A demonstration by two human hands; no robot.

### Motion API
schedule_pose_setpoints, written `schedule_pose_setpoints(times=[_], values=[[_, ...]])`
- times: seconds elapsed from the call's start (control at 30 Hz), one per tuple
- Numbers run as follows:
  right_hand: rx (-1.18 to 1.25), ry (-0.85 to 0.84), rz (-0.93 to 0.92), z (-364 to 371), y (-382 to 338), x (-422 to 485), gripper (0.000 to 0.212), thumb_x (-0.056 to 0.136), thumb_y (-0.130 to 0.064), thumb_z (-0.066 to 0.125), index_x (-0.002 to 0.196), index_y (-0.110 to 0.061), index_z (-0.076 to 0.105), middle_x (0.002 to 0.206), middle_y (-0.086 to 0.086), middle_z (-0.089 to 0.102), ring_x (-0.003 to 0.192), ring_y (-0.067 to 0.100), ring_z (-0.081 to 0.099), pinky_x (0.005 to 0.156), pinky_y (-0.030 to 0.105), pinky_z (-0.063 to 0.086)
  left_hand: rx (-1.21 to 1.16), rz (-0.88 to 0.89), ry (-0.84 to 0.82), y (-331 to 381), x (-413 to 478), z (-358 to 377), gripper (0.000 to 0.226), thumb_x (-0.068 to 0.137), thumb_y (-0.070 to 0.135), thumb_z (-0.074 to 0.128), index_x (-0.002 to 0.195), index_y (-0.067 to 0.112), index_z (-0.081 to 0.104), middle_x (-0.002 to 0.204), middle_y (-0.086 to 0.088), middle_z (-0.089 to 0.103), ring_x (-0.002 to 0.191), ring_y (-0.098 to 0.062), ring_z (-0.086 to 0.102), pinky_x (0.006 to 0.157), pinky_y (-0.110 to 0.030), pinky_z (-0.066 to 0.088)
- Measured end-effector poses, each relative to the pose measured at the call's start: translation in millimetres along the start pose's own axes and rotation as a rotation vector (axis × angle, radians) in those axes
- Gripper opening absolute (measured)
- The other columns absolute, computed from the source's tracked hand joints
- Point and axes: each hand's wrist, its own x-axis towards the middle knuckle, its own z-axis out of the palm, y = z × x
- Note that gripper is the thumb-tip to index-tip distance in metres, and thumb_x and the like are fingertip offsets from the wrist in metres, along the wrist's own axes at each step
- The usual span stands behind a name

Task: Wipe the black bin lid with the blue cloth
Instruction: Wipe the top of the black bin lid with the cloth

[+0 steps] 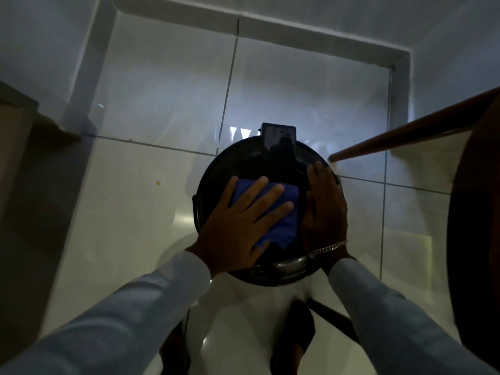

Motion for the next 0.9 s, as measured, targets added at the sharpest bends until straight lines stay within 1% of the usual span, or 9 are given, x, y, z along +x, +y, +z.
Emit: schedule_pose_setpoints(times=[0.1,0.23,0.37,0.5,0.57,0.63,0.73,0.8,0.9], values=[[-0.009,0.011,-0.009,1,2,1,0.045,0.094,-0.015,0.042,0.138,-0.008,0.038,0.147,0.018,0.042,0.14,0.034,0.032,0.111,0.06,0.032,-0.053,-0.154,0.132,-10,7,-2,0.062,0.087,0.04,0.049,0.145,0.024,0.037,0.156,-0.007,0.033,0.146,-0.035,0.021,0.113,-0.066,0.017],[-0.02,0.021,-0.002,3,2,0,0.046,0.094,-0.017,0.037,0.14,-0.009,0.037,0.149,0.015,0.04,0.142,0.031,0.029,0.115,0.054,0.027,-0.148,-0.356,0.219,-12,20,-9,0.058,0.089,0.04,0.047,0.143,0.021,0.04,0.155,-0.009,0.034,0.145,-0.037,0.022,0.112,-0.066,0.02],[-0.041,0.021,-0.006,4,3,-1,0.047,0.094,-0.02,0.035,0.14,-0.01,0.038,0.149,0.014,0.04,0.142,0.03,0.029,0.116,0.051,0.025,-0.044,-0.185,0.156,2,23,-2,0.057,0.091,0.044,0.043,0.144,0.021,0.039,0.155,-0.007,0.033,0.147,-0.036,0.02,0.111,-0.071,0.012],[-0.041,0.017,-0.006,4,3,-2,0.047,0.095,-0.02,0.033,0.141,-0.012,0.036,0.151,0.012,0.037,0.144,0.027,0.027,0.118,0.049,0.023,-0.058,-0.012,0.122,-35,17,-10,0.055,0.091,0.041,0.043,0.143,0.022,0.041,0.155,-0.005,0.034,0.147,-0.033,0.021,0.114,-0.066,0.016],[-0.036,0.02,0.009,4,2,-1,0.047,0.095,-0.02,0.033,0.141,-0.013,0.035,0.151,0.011,0.037,0.144,0.026,0.026,0.118,0.048,0.022,-0.165,-0.137,0.202,-34,10,-7,0.055,0.088,0.035,0.046,0.141,0.018,0.044,0.153,-0.009,0.036,0.146,-0.035,0.023,0.112,-0.065,0.02],[-0.028,0.023,0.02,4,3,-2,0.047,0.095,-0.02,0.033,0.141,-0.012,0.036,0.151,0.011,0.037,0.144,0.026,0.025,0.119,0.048,0.021,-0.296,-0.364,0.345,-16,0,3,0.054,0.088,0.03,0.047,0.14,0.015,0.043,0.152,-0.013,0.037,0.145,-0.036,0.023,0.111,-0.065,0.022],[-0.026,0.034,0.024,5,3,-2,0.046,0.096,-0.016,0.036,0.141,-0.012,0.036,0.151,0.01,0.037,0.145,0.025,0.025,0.119,0.047,0.02,-0.423,-0.635,0.525,18,-15,19,0.053,0.093,0.032,0.04,0.143,0.015,0.035,0.153,-0.015,0.032,0.146,-0.036,0.019,0.117,-0.058,0.017],[-0.027,0.041,0.023,6,4,-3,0.046,0.095,-0.015,0.038,0.141,-0.013,0.035,0.151,0.01,0.037,0.144,0.026,0.025,0.119,0.046,0.02,-0.435,-0.719,0.568,41,-23,29,0.055,0.094,0.037,0.037,0.144,0.013,0.034,0.155,-0.016,0.029,0.147,-0.036,0.015,0.119,-0.054,0.015],[-0.035,0.044,0.017,6,5,-3,0.046,0.096,-0.018,0.035,0.142,-0.014,0.034,0.151,0.011,0.037,0.144,0.026,0.026,0.119,0.048,0.022,-0.434,-0.816,0.546,79,-30,42,0.059,0.094,0.042,0.035,0.145,0.014,0.031,0.158,-0.012,0.021,0.149,-0.034,0.007,0.118,-0.059,0.014]])
